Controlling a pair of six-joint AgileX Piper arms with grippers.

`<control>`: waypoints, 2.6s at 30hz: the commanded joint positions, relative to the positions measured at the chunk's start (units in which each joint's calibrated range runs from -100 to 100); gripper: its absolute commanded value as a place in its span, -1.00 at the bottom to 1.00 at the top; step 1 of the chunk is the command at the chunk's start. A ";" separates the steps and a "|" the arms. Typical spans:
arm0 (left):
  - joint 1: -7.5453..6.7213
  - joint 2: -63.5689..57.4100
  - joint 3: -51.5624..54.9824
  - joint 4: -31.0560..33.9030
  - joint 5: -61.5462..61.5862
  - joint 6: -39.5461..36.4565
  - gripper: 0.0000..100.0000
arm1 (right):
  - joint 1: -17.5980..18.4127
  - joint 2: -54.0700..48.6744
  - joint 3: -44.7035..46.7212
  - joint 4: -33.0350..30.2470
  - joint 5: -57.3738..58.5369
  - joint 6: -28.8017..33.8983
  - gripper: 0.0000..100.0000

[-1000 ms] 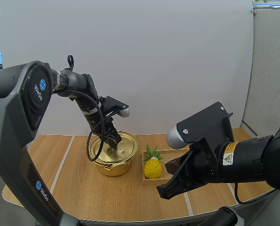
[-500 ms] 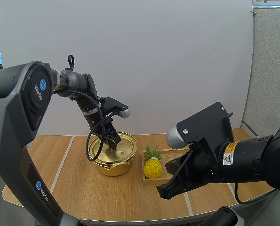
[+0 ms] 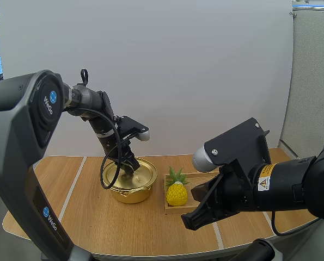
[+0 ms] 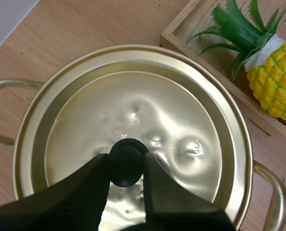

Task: Open the pot, put the grape inside, and close it

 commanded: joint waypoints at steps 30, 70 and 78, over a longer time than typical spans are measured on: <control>-0.21 0.92 0.98 0.05 5.62 0.63 1.00 | 0.12 -0.44 0.21 0.15 -0.58 0.13 -1.00; -0.21 -58.85 -14.23 0.05 22.56 -2.39 1.00 | 0.12 -0.44 0.21 0.15 -0.74 0.13 -1.00; -0.21 -68.36 -14.23 0.05 22.56 -7.53 1.00 | 0.12 -0.44 0.21 0.98 -0.74 0.13 -1.00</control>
